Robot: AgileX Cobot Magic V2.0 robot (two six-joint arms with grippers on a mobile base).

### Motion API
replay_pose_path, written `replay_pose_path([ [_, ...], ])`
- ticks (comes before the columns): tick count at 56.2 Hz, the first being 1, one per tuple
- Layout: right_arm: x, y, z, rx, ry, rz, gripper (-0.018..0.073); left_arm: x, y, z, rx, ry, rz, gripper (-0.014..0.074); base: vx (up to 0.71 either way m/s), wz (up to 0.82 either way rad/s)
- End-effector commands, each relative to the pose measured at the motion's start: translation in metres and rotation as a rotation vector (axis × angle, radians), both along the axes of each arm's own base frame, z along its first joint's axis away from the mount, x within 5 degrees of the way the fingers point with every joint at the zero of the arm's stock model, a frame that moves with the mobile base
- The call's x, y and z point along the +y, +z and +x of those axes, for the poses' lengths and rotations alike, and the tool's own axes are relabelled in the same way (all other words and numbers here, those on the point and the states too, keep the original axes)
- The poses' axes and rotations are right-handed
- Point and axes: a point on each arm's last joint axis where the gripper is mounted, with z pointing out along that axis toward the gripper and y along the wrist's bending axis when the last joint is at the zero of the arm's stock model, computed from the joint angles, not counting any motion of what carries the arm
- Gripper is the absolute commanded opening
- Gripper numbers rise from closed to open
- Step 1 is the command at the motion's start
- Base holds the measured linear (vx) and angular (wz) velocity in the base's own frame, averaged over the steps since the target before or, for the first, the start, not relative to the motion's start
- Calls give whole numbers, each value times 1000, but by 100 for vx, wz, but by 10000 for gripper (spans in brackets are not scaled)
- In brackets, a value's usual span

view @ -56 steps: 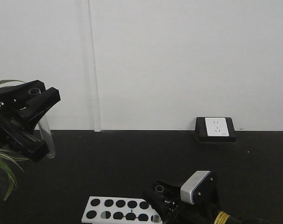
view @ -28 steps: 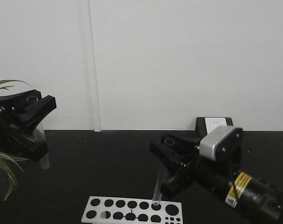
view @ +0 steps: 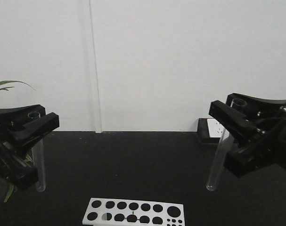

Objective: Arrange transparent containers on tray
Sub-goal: 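Raise the held tubes upright and hold them clear of the rack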

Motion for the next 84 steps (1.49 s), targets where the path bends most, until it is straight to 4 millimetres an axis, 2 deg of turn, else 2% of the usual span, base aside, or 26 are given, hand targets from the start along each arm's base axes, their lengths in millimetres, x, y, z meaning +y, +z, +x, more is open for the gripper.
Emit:
replay_pose_path([
  [1,-3,9,-16,-37,36,34,-13,-1,17,-15,-32,-48,1,0,0,0],
  [14,-9,10,-33,-67,41,39,-13,-1,15,-18,21,-52,-24,0,0,0],
  [84,-9,10,-32,-64,40,36,-13,-1,14,-16,26,-51,-22,0,-4,0],
])
